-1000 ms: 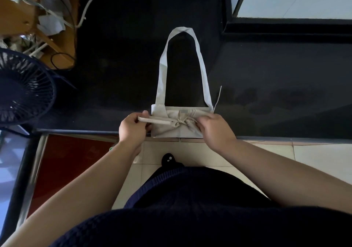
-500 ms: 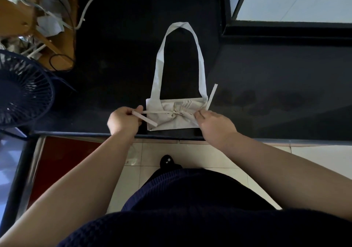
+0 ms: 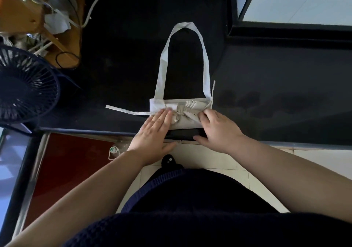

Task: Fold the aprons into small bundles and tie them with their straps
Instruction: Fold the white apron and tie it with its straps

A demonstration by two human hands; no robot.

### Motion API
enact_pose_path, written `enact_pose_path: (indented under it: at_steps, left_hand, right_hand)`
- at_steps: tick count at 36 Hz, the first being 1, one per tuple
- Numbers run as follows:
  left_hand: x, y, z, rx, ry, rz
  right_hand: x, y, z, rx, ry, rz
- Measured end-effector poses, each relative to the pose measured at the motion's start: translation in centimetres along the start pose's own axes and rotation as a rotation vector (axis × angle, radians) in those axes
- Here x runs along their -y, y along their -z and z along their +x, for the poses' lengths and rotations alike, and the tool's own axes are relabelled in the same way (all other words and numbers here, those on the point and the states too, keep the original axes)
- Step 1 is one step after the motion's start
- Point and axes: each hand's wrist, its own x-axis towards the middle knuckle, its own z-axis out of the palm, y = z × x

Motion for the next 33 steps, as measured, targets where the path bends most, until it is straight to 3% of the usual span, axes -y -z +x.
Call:
enact_pose_path:
  at_steps: [6,8,10,13,16,20,25,28,33]
  left_hand:
    - [1.3,0.0,-0.8,0.05,0.002,0.032]
    - [1.9,-0.6,-1.3,-0.06,-0.068,0.09]
    - [2.7,-1.8,-1.5,-0.279,-0.174,0.147]
    - [2.5,-1.9,-1.3,-0.501,-0.193,0.065]
    - [1.4,0.7,-0.4,-0.458,-0.065,-0.11]
    - [1.0,5.1,1.6,-0.278,0.296,-0.542]
    - [-0.3,6.6,3.1,-0.452,0.512,-0.912]
    - [-1.7,6.8,3.6,-0.468,0.602,-0.905]
    - [-3.0,7.1,4.3,-0.553,0.604,-0.643]
  right_hand:
    - [-0.5,-1.6,-0.4,-0.108,0.041,-0.065]
    - [-0.9,-2.2,-0.6,-0.123,0.09,-0.109]
    - [-1.0,-2.6,-0.9,-0.151,0.153,-0.141]
    - [-0.4,-3.4,-1.1,-0.242,0.151,-0.114]
    - [-0.1,-3.7,-0.5,-0.346,0.09,0.083]
    - [-0.4,-0.4,1.5,-0.405,-0.017,0.442]
    - [-0.1,2.9,2.9,-0.283,-0.268,0.783]
    - [0.3,3.2,3.2,-0.285,-0.321,0.851]
    - [1.3,4.1,3.8,-0.273,-0.375,0.838]
